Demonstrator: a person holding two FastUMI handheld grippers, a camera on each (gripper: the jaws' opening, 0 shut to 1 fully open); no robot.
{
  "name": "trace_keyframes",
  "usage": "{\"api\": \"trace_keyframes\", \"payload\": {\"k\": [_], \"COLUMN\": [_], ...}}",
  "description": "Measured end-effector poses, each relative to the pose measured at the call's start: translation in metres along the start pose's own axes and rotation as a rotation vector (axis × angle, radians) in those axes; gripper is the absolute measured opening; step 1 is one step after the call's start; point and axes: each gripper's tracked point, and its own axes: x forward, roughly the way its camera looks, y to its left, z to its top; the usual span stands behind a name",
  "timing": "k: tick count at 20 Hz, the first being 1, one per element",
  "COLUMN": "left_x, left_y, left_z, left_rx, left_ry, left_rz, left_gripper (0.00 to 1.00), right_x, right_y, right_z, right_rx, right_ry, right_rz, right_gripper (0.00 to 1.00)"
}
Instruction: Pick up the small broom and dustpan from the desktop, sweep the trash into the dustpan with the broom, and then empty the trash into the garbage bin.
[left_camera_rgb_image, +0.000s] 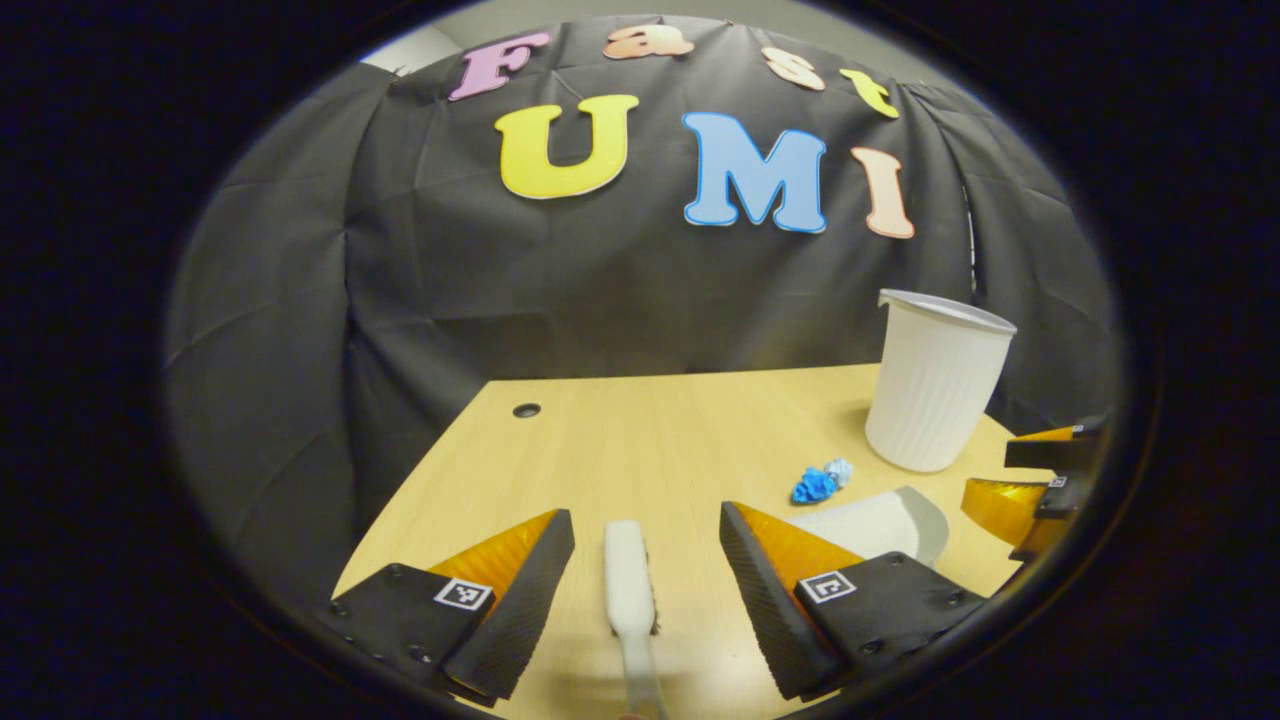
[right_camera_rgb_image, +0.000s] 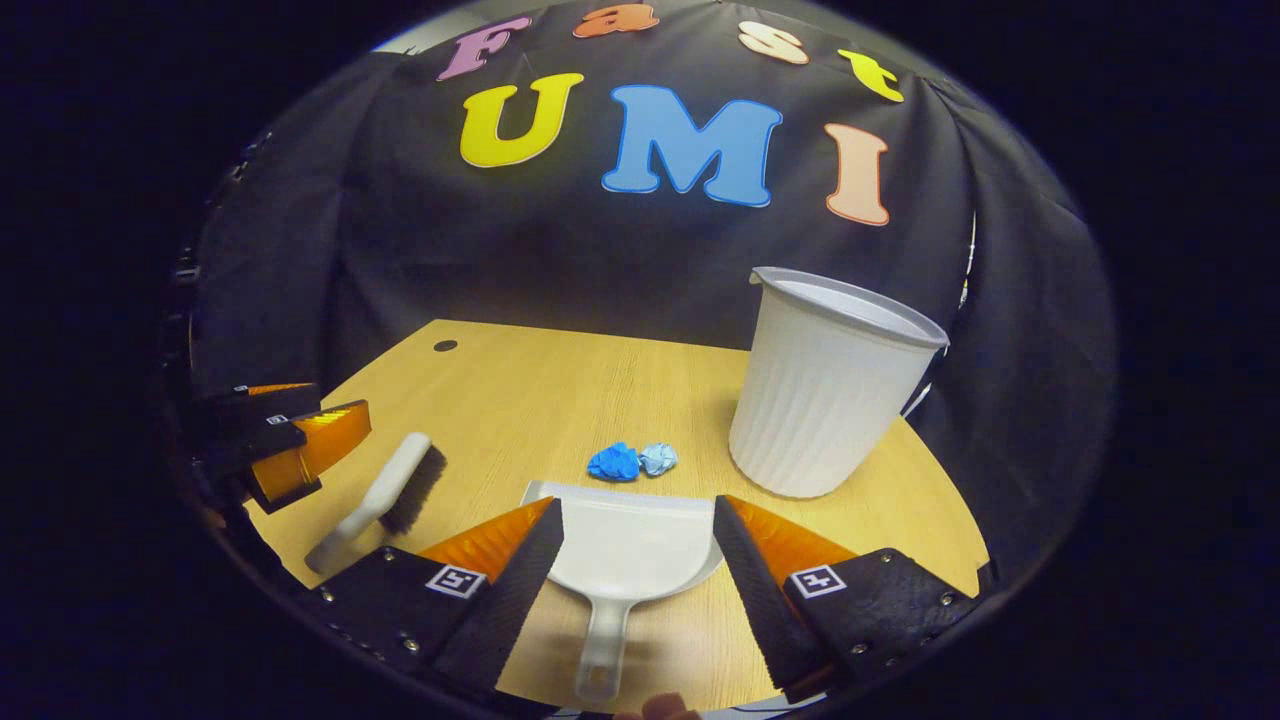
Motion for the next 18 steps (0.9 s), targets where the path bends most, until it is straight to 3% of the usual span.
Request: {"api": "trace_keyframes", "payload": {"k": [3, 4, 5, 6, 8, 11, 13, 18], "left_x": [0.003, 0.004, 0.007, 0.008, 0.011, 0.020, 0.023, 0.025], "left_y": [0.000, 0.002, 0.001, 0.001, 0.000, 0.003, 0.007, 0.016], "left_z": [-0.018, -0.026, -0.034, -0.043, -0.059, -0.087, -0.102, -0.135], "left_rx": [-0.010, -0.017, -0.021, -0.023, -0.026, 0.000, 0.007, 0.024], "left_ry": [0.064, 0.089, 0.119, 0.152, 0.216, 0.322, 0.380, 0.512], "left_rz": [-0.005, -0.006, -0.008, -0.008, -0.014, -0.019, -0.022, -0.027], "left_gripper": [0.99, 0.92, 0.92, 0.99, 0.99, 0.92, 1.00, 0.97], "right_x": [0.002, 0.002, 0.002, 0.003, 0.006, 0.011, 0.012, 0.016], "right_y": [0.003, 0.003, 0.002, 0.002, 0.004, 0.005, 0.006, 0.007], "right_z": [-0.015, -0.020, -0.028, -0.037, -0.052, -0.073, -0.083, -0.103], "right_rx": [0.017, 0.026, 0.034, 0.046, 0.072, 0.107, 0.135, 0.147], "right_ry": [0.068, 0.092, 0.116, 0.151, 0.216, 0.317, 0.371, 0.492], "right_rz": [0.013, 0.011, 0.010, 0.012, 0.021, 0.027, 0.037, 0.042], "right_gripper": [0.94, 0.95, 0.95, 0.95, 0.95, 0.95, 0.95, 0.95]}}
